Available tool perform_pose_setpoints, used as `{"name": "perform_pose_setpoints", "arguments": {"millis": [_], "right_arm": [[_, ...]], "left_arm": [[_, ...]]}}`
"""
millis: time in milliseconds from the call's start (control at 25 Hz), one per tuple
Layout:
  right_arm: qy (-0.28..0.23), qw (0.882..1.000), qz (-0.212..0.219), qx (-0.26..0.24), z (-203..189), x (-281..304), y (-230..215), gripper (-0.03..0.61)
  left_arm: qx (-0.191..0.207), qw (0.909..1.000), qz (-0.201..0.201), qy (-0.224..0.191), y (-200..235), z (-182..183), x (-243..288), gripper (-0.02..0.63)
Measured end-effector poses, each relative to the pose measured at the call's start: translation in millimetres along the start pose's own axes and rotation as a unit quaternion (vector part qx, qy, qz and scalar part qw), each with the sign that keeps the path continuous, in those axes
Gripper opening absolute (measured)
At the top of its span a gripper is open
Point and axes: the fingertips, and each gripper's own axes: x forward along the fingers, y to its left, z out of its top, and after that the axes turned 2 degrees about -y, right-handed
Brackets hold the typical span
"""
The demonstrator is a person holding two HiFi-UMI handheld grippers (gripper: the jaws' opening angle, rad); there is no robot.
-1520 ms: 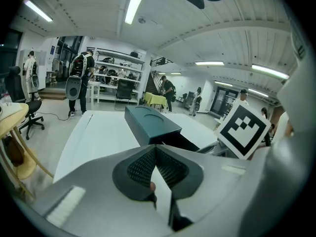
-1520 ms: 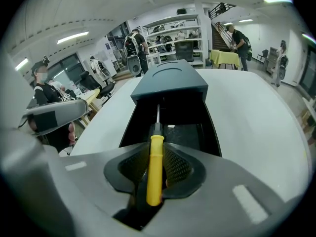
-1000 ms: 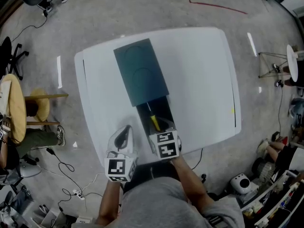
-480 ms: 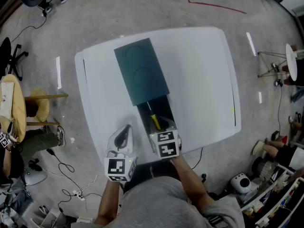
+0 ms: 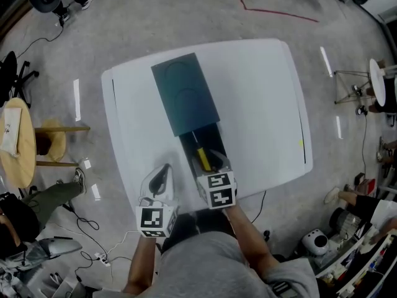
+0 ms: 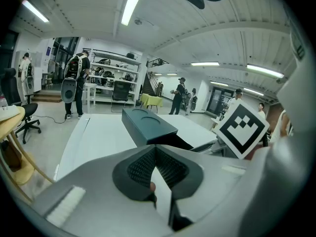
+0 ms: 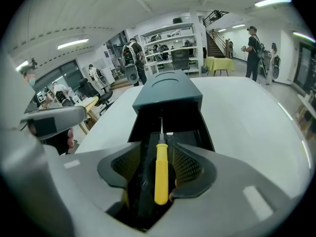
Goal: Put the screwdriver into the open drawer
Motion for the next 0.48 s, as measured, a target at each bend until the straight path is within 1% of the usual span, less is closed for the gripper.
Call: {"name": "perform_pose_setpoints", "arguments": {"millis": [160, 320, 480], "right_arm": [[-0.015, 1.000, -0.001, -0.002, 1, -10, 5, 0.223], [-0.026, 1.000, 0.001, 0.002, 6, -27, 13, 0.224], [-0.068, 0.998, 0.005, 0.001, 16, -45, 17, 0.221]], "left_arm": [[0.008, 0.9999, -0.001, -0.008, -4, 6, -11, 0.012], [0.018, 0.9997, 0.000, -0.018, -6, 11, -25, 0.012], [0.031, 0.9989, -0.001, -0.034, -12, 21, -37, 0.012]]}}
